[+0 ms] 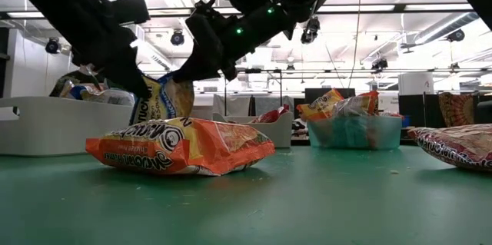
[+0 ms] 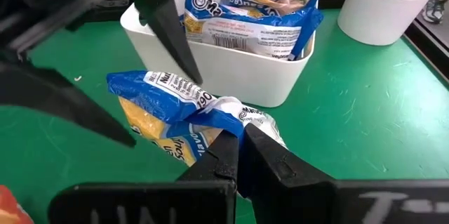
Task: Sort Maruchan noodles
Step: Put the blue noodle pack into the white bin
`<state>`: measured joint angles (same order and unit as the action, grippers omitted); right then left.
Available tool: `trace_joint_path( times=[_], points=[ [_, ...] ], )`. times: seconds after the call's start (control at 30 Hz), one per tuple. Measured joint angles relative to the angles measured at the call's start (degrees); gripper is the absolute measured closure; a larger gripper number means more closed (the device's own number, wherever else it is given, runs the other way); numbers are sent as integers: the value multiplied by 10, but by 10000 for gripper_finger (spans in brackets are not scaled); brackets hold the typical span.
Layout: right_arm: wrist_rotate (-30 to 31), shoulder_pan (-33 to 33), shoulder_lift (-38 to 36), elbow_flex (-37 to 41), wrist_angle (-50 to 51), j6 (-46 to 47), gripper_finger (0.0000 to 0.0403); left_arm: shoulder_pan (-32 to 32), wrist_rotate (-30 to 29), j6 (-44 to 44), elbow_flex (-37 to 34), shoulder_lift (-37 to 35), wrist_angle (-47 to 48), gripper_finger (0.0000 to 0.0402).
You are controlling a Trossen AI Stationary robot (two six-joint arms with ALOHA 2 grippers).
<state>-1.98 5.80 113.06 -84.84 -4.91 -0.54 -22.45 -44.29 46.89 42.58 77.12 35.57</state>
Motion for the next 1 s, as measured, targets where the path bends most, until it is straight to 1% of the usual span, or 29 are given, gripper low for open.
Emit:
trace_joint_path(
  times=[0.13,0.27,0.43,0.5,0.57,0.7,0.8,0.9,1.0],
  points=[
    [0,0,0,0,0,1,394,5,-8,-18,-2,25,-47,150],
    [0,0,0,0,0,1,394,12,-31,-10,-4,43,-49,160],
    [0,0,1,0,0,1,394,19,-37,-9,-4,67,-59,182],
    [0,0,1,0,0,1,394,19,-45,-9,-4,75,-61,199],
    [0,0,1,0,0,1,394,20,-47,-9,-4,80,-62,225],
    [0,0,1,0,1,7,392,23,-47,-8,-4,79,-62,291],
    [0,0,0,0,13,11,374,24,-47,-7,-4,73,-62,343],
    [0,3,-2,0,23,26,336,24,-46,-10,-4,70,-62,386],
    [0,7,-11,0,39,38,291,24,-46,-12,-4,59,-61,394]
  ],
)
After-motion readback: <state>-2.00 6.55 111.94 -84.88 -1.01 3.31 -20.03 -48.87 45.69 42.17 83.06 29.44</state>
